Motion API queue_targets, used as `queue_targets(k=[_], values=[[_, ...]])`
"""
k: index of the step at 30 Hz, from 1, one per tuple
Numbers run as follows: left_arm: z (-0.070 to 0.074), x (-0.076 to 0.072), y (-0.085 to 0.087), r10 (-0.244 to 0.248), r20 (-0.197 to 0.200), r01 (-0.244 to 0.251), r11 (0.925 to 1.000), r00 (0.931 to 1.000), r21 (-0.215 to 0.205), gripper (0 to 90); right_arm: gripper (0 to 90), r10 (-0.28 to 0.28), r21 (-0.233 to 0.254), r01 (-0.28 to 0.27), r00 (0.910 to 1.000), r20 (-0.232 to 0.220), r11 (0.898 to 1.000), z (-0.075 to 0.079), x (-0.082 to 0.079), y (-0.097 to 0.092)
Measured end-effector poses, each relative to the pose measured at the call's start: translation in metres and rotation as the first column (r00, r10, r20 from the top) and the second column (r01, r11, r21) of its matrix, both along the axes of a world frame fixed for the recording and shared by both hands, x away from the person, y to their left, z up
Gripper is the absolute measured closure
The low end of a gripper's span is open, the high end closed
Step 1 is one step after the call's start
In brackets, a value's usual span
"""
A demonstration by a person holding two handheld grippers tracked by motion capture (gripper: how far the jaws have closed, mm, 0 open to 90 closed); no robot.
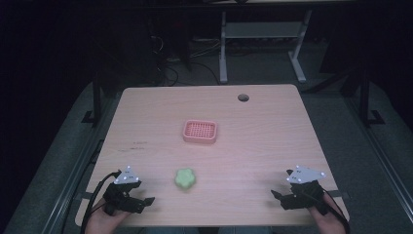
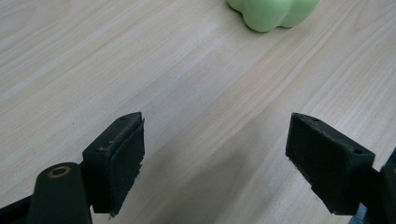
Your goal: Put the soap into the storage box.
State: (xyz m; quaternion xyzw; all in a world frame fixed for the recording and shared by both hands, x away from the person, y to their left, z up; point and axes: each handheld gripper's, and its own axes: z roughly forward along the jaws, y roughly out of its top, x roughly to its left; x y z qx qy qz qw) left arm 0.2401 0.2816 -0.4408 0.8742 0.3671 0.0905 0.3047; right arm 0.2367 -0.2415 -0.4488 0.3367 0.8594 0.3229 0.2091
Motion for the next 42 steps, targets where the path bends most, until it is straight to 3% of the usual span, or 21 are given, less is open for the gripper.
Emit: queue_targets(k=[8, 9, 13, 15, 17, 26, 33, 35, 42], values=[[0.000, 0.000, -0.004, -0.006, -0.002, 0.006, 1.0000, 1.0000, -0.002, 19.4, 13.9, 0.010, -0.017, -0.010, 0.9999, 0.007, 1.000, 0.001, -0.001, -0.002], [0.001, -0.001, -0.005, -0.002, -0.003, 0.002, 1.0000, 1.0000, -0.006, 19.3, 13.9, -0.005, 0.004, 0.005, 1.0000, 0.001, 1.000, 0.001, -0.003, 0.000], [0.002, -0.002, -0.007, -0.012, 0.001, 0.012, 0.9999, 0.9999, -0.007, 19.3, 13.8, 0.010, -0.016, -0.009, 0.9999, 0.012, 1.000, 0.002, -0.002, -0.001], [0.003, -0.002, -0.009, -0.011, 0.006, 0.011, 0.9999, 0.9999, -0.007, 19.3, 13.8, -0.002, 0.001, 0.002, 1.0000, 0.000, 1.000, 0.001, -0.003, 0.001], [0.004, -0.002, -0.012, -0.015, 0.005, 0.015, 0.9999, 0.9999, -0.002, 19.3, 13.8, 0.013, -0.019, -0.013, 0.9999, 0.010, 1.000, 0.001, -0.002, 0.000], [0.013, 0.000, -0.028, -0.043, 0.022, 0.044, 0.9988, 0.9988, -0.024, 18.4, 13.9, -0.003, 0.002, 0.003, 1.0000, -0.002, 1.000, 0.000, -0.003, 0.000], [0.016, 0.003, -0.037, -0.066, 0.019, 0.066, 0.9978, 0.9976, 0.010, 18.4, 13.9, 0.002, -0.004, -0.002, 1.0000, 0.004, 1.000, 0.000, -0.003, -0.001], [0.017, 0.004, -0.038, -0.068, 0.016, 0.068, 0.9976, 0.9975, 0.010, 18.3, 13.9, -0.013, 0.016, 0.013, 0.9999, -0.005, 1.000, 0.000, -0.004, -0.001], [0.022, 0.007, -0.044, -0.083, 0.017, 0.082, 0.9965, 0.9964, 0.012, 18.3, 13.8, -0.010, 0.010, 0.010, 0.9999, 0.000, 1.000, 0.000, -0.003, -0.002]])
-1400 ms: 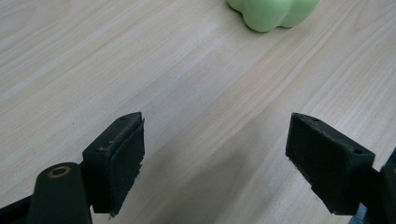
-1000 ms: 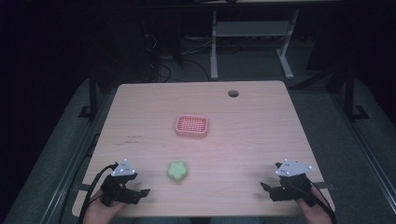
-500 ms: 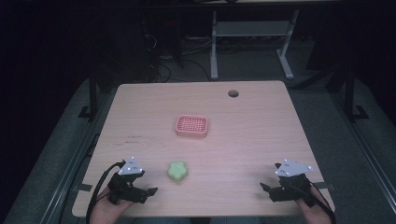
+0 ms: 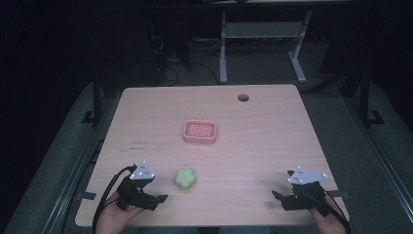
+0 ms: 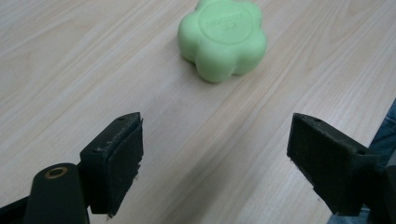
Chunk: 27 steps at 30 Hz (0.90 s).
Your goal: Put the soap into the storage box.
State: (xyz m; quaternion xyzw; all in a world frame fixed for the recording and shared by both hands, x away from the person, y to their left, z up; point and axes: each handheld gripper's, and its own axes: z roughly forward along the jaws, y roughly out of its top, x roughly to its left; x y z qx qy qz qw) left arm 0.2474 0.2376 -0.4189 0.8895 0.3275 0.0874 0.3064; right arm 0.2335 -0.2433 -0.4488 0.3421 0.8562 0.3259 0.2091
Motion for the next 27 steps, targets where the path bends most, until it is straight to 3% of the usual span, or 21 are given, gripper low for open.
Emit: queue_targets(k=[15, 27], values=[[0.004, 0.017, -0.036, -0.048, -0.021, 0.050, 0.9963, 0.9986, 0.070, 18.1, 13.8, -0.004, 0.015, 0.004, 1.0000, -0.003, 1.000, 0.001, -0.001, 0.000], [0.007, 0.026, -0.049, -0.050, -0.028, 0.052, 0.9949, 0.9984, 0.087, 18.1, 13.9, -0.002, 0.020, 0.002, 1.0000, 0.005, 1.000, 0.003, -0.002, -0.001]])
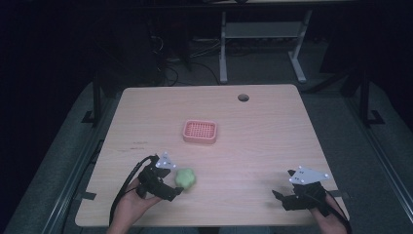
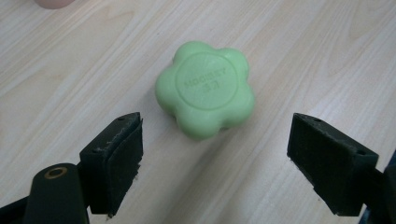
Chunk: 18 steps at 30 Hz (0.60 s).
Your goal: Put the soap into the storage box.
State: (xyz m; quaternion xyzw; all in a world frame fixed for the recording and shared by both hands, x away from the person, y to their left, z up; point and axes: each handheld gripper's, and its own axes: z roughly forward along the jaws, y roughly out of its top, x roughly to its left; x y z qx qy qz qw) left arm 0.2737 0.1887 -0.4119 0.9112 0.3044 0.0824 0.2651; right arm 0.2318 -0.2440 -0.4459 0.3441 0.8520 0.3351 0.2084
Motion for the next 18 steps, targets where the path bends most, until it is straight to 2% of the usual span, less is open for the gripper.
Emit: queue_targets(k=[16, 18], values=[[-0.001, 0.018, -0.018, 0.007, -0.033, -0.005, 0.9991, 0.9994, 0.042, 18.1, 13.9, 0.007, -0.003, -0.007, 1.0000, 0.003, 1.000, 0.000, 0.000, 0.001], [-0.002, 0.021, -0.021, 0.001, -0.038, 0.001, 0.9981, 0.9993, 0.061, 18.1, 13.8, 0.007, -0.003, -0.007, 1.0000, 0.002, 1.000, 0.000, 0.000, 0.001]])
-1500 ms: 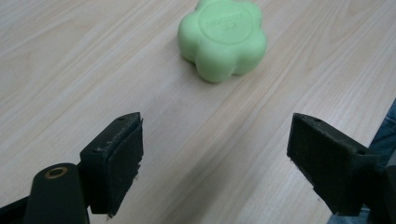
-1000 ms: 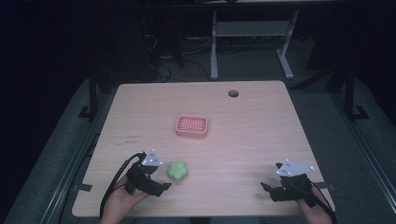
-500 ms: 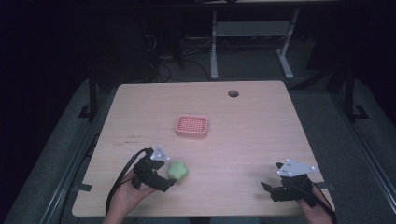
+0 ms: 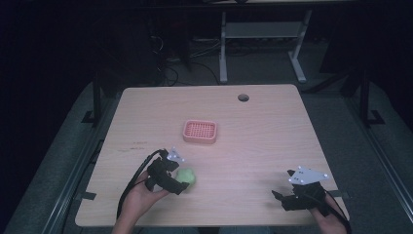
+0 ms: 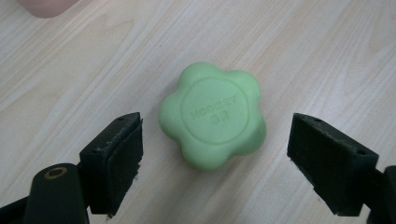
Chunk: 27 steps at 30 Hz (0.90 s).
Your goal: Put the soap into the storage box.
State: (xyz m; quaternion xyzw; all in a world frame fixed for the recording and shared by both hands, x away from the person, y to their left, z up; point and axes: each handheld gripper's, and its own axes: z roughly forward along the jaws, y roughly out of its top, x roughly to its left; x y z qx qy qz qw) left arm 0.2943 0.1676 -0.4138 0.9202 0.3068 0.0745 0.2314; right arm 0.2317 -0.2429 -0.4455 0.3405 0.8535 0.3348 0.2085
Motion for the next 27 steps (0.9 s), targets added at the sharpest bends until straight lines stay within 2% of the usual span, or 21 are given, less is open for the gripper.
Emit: queue_targets(k=[9, 18, 27], values=[[-0.004, 0.007, -0.010, 0.019, -0.020, -0.019, 0.9993, 0.9996, 0.031, 18.2, 13.9, 0.002, 0.008, -0.002, 1.0000, 0.000, 1.000, 0.001, 0.000, 0.000], [-0.011, 0.015, -0.018, 0.040, -0.071, -0.036, 0.9977, 0.9967, 0.058, 18.2, 13.8, 0.005, 0.009, -0.005, 1.0000, 0.002, 1.000, 0.001, 0.000, 0.001], [-0.017, 0.019, -0.023, 0.063, -0.098, -0.055, 0.9957, 0.9932, 0.074, 19.6, 13.8, 0.006, 0.012, -0.006, 1.0000, 0.005, 1.000, 0.001, 0.000, 0.001]])
